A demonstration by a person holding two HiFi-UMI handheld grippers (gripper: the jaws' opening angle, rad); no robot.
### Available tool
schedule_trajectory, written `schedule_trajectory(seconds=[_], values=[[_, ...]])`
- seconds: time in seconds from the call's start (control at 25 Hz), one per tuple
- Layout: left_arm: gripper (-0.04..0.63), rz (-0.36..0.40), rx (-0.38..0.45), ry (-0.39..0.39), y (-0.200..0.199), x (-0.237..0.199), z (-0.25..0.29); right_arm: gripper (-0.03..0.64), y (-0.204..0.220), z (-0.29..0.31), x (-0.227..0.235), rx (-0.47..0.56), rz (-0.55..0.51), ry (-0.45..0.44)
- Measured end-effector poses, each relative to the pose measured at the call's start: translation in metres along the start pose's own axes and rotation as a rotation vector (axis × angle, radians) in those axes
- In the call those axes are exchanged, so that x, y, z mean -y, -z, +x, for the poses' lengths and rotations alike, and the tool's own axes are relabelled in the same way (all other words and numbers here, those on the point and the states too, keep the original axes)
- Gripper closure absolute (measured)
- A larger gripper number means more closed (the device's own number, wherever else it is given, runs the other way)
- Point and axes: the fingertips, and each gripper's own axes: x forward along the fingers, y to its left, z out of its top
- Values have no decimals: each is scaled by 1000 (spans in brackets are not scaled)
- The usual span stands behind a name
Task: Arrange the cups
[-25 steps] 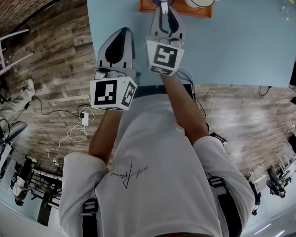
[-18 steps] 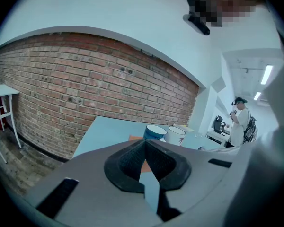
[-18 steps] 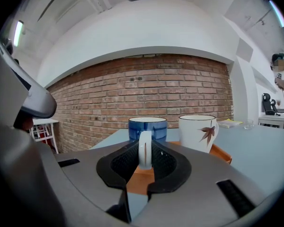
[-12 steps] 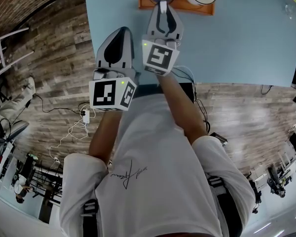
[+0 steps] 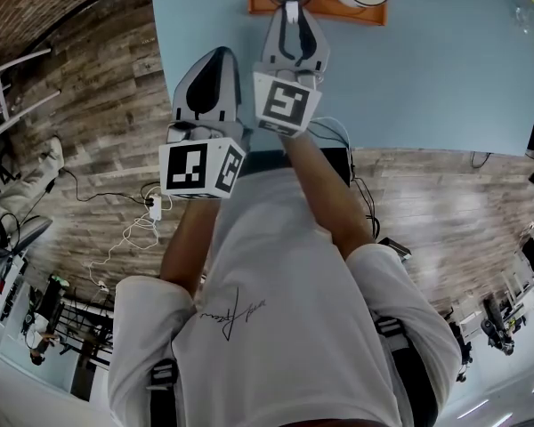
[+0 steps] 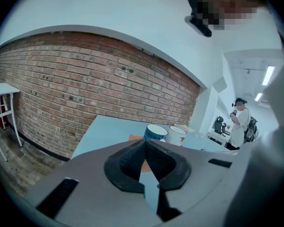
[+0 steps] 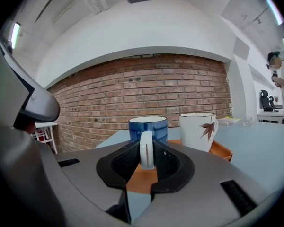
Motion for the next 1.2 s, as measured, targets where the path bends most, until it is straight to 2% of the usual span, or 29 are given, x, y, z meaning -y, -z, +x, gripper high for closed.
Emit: schedule_trajectory(seconds=[0.68, 1.2], values=[[588, -11, 3, -4, 1, 1, -3, 533, -1, -3, -5, -3, 24, -25], [588, -23, 17, 19, 0, 4, 8, 514, 6, -13, 2, -28, -15, -43]])
